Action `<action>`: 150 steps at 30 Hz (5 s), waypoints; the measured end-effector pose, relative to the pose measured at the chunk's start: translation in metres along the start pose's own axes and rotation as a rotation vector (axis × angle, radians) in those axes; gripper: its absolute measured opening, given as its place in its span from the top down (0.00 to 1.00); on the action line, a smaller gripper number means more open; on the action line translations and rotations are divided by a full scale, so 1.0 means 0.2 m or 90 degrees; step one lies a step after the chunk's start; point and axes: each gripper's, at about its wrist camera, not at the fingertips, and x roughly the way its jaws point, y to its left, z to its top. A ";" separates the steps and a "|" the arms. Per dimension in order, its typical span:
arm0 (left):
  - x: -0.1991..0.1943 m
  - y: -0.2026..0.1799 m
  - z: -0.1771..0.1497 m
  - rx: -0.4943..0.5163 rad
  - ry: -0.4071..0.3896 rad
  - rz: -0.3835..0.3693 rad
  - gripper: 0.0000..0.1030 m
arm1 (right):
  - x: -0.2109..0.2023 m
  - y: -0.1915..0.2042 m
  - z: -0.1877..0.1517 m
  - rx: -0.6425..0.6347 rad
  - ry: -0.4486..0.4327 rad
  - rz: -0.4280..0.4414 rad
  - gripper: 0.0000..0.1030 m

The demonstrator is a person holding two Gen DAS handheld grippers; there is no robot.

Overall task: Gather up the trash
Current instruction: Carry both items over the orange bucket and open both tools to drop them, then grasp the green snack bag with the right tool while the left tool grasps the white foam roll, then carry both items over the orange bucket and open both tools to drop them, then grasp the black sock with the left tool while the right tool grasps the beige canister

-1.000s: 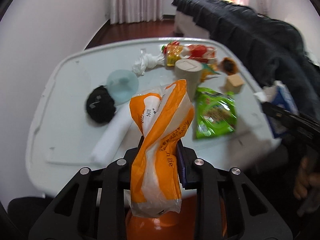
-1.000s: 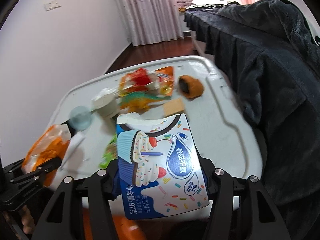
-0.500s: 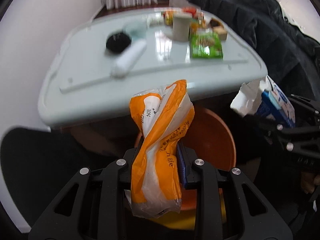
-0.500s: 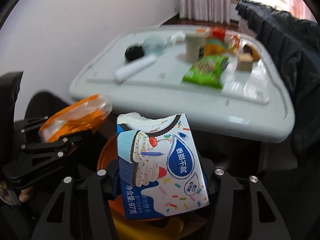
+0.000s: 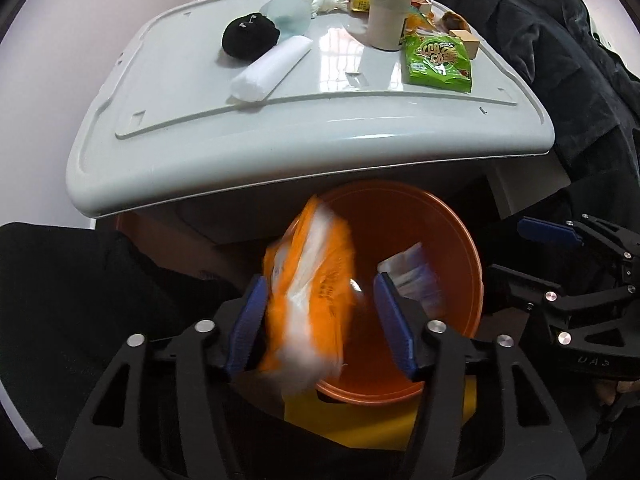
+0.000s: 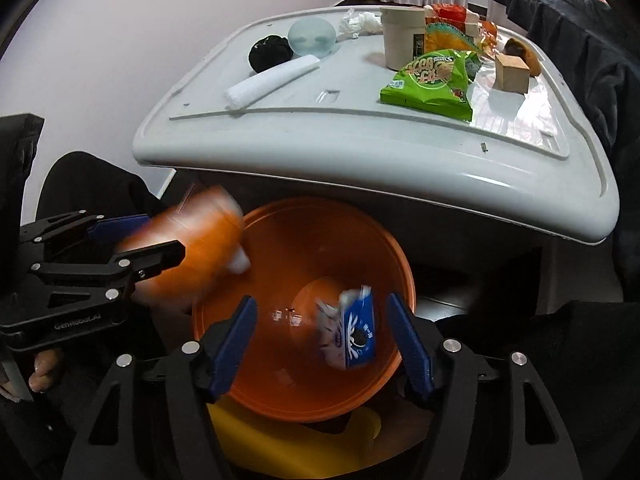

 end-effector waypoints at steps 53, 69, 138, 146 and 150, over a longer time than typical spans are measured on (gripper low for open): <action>0.33 0.17 0.82 -0.015 -0.076 0.060 0.28 | 0.05 -0.48 0.72 0.149 -0.100 -0.026 0.89; 0.30 0.07 0.80 0.016 -0.116 0.066 0.73 | 0.04 -0.45 0.69 0.122 -0.114 -0.040 0.89; 0.24 0.24 0.95 -0.113 -0.115 0.089 0.33 | -0.07 -0.36 0.27 0.104 -0.048 0.004 0.44; 0.46 0.32 1.11 -0.116 -0.107 0.106 0.40 | 0.04 -0.42 0.27 0.138 -0.012 0.029 0.44; 0.48 0.33 1.11 -0.113 -0.126 0.106 0.48 | 0.06 -0.40 0.28 0.139 -0.005 0.032 0.44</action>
